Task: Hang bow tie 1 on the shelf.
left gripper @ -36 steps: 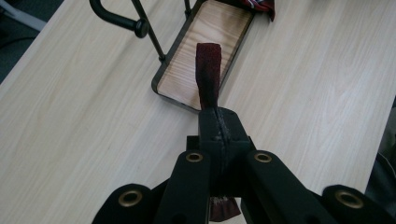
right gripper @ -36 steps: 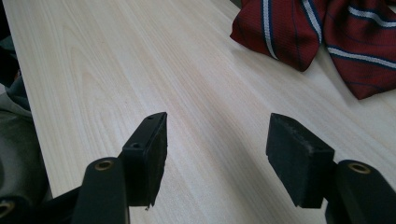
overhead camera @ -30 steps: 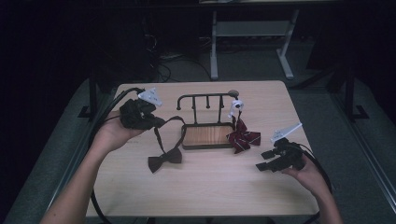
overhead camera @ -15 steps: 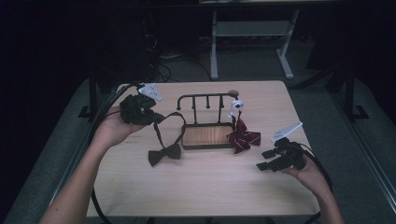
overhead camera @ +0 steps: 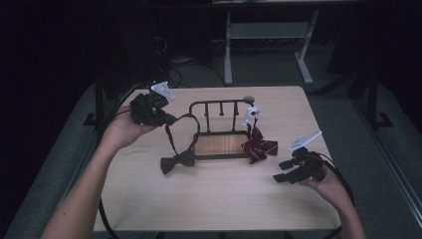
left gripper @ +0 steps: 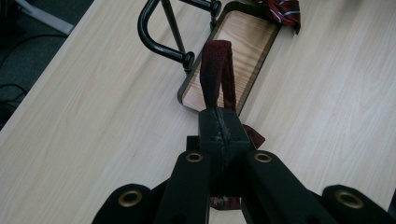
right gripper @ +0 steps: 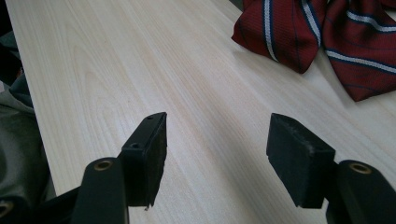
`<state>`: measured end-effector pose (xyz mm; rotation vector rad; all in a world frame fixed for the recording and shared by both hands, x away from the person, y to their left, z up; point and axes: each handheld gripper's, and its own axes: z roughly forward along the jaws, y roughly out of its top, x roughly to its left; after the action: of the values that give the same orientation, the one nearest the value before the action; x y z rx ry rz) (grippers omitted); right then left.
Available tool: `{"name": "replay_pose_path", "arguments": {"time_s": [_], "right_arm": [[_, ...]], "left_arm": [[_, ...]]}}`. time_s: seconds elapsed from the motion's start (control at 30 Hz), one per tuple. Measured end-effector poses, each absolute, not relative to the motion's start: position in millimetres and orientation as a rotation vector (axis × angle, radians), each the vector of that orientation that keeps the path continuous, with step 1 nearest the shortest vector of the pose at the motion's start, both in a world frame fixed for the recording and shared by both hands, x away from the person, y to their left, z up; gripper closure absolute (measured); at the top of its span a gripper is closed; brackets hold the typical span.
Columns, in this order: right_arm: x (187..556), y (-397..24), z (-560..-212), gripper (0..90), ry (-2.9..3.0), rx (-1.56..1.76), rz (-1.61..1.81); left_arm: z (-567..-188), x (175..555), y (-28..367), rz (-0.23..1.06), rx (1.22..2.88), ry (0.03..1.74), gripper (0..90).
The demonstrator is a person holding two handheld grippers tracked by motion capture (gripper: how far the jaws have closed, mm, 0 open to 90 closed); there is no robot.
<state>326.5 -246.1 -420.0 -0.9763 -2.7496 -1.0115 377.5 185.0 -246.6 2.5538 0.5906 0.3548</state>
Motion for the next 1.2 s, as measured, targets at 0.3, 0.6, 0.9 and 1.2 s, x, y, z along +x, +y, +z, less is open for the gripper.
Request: {"name": "replay_pose_path", "arguments": {"time_s": [0.3, 0.6, 0.9, 1.2], "right_arm": [[326.4, -246.4, -419.7, 37.7, -2.748, -0.976, -1.015], [326.1, -247.1, -418.7, 37.8, -2.749, -0.972, -1.021], [326.0, -246.8, -418.7, 37.8, -2.749, -0.972, -1.020], [325.8, -245.6, -419.2, 37.8, -2.748, -0.966, -1.021]], "left_arm": [[-242.9, 387.2, 179.9, 0.364, 2.574, 0.600, 90.0], [-243.7, 399.7, 180.8, 0.360, 2.582, 0.648, 90.0], [-246.2, 409.6, 182.8, 0.352, 2.584, 0.691, 90.0], [-253.8, 416.6, 178.3, 0.358, 2.621, 0.719, 89.7]]}}
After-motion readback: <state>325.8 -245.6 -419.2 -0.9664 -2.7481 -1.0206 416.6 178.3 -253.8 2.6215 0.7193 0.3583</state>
